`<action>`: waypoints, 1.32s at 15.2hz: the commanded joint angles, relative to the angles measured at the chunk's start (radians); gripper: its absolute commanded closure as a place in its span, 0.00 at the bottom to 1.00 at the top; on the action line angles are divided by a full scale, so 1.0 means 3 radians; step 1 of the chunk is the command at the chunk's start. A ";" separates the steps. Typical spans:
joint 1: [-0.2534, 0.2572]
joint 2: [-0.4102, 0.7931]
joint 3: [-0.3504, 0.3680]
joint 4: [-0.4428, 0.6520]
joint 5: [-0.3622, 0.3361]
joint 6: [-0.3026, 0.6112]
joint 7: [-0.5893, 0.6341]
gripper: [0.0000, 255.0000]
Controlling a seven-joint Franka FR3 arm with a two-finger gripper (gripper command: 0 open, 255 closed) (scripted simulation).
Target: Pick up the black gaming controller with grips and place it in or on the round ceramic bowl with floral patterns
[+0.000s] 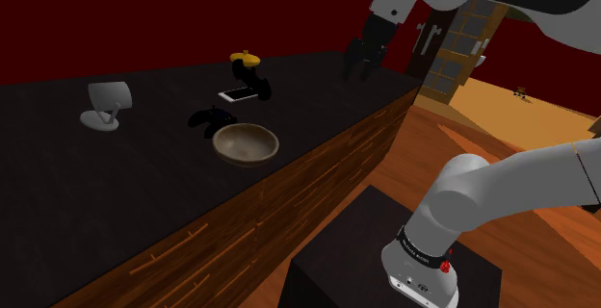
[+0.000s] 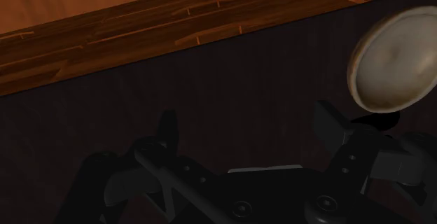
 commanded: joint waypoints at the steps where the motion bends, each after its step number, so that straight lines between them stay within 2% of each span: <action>1: 0.0000 0.0000 0.0000 0.0000 0.0000 0.0000 0.0000 0.00; 11: 0.0207 0.0896 0.0440 0.0304 0.0128 0.0675 0.0306 0.00; 20: 0.0339 0.1846 0.0797 0.0906 0.0008 0.1083 0.0629 0.00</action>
